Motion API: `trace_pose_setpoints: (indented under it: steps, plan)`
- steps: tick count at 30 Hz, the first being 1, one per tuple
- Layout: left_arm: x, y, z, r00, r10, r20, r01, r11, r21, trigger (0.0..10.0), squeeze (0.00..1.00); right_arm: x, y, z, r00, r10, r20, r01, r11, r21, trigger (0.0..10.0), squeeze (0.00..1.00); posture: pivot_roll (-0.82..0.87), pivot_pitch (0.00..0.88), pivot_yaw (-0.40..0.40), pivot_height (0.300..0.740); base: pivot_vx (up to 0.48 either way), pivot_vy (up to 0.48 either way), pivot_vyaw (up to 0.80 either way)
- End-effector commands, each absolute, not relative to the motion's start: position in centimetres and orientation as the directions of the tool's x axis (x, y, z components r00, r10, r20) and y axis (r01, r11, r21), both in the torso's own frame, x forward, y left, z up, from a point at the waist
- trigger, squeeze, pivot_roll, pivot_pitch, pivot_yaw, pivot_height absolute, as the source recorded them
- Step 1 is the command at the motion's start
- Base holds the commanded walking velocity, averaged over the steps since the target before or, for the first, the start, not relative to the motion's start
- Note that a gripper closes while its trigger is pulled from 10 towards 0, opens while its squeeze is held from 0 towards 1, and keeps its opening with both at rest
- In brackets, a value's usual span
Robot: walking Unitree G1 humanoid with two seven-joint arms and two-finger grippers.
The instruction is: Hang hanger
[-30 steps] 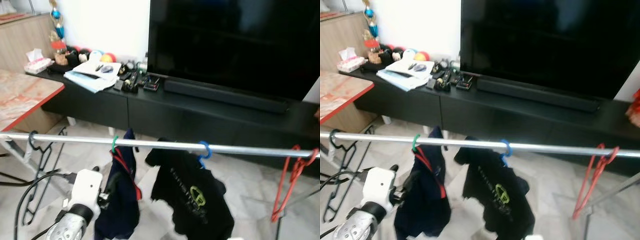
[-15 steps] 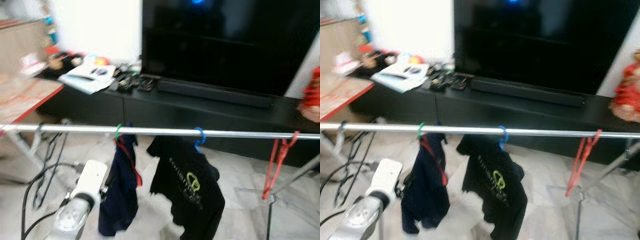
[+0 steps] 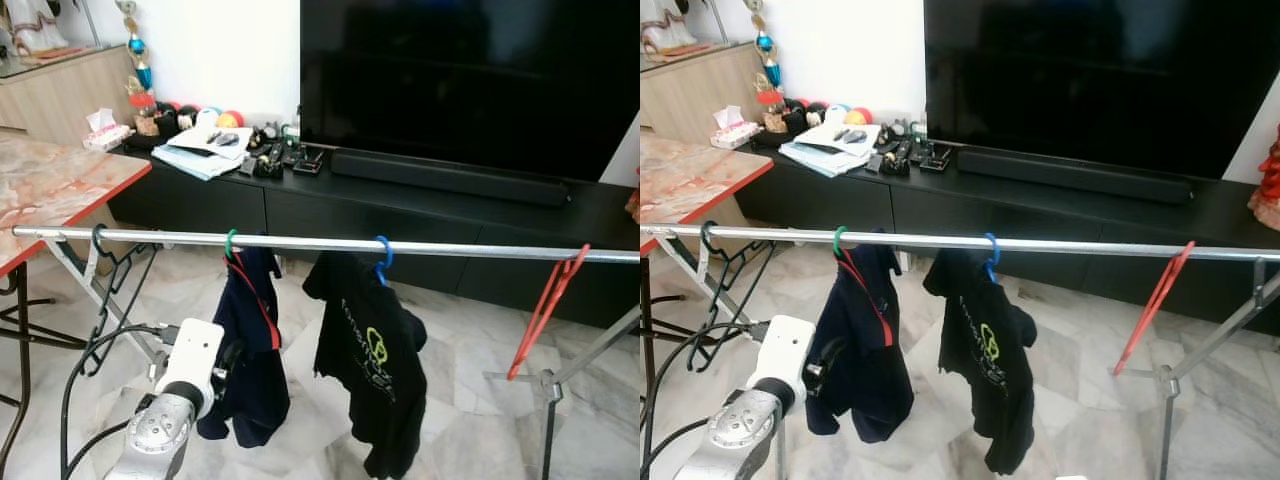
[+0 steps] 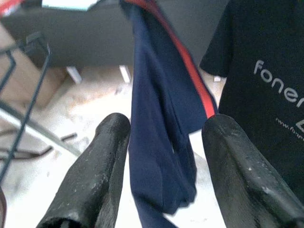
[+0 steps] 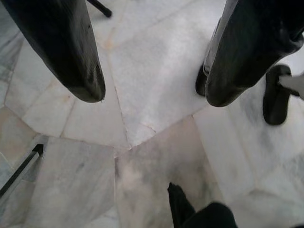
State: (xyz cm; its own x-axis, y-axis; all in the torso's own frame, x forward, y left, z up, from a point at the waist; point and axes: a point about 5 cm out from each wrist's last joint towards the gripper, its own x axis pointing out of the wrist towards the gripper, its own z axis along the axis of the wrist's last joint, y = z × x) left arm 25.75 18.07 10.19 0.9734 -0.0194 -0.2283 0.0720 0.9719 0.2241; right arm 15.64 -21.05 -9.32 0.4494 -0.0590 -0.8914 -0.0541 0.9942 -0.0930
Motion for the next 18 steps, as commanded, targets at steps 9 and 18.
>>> trace_pose_setpoints:
  steps: [9,18]
  plan:
    - [25.9,20.2,10.5,0.976,0.041,-0.213,0.008,0.975,0.222,10.0,0.00,16.0,-20.8,-9.2,0.456,-0.051,-0.888,-0.057,0.995,-0.086,10.0,0.00,0.13,0.000,-0.052,0.740,0.000,0.000,0.00]
    - [25.8,20.3,10.5,0.978,0.030,-0.206,0.016,0.976,0.217,10.0,0.00,16.0,-20.8,-9.2,0.456,-0.048,-0.889,-0.058,0.995,-0.083,10.0,0.00,0.13,0.000,-0.054,0.740,0.199,0.000,0.00]
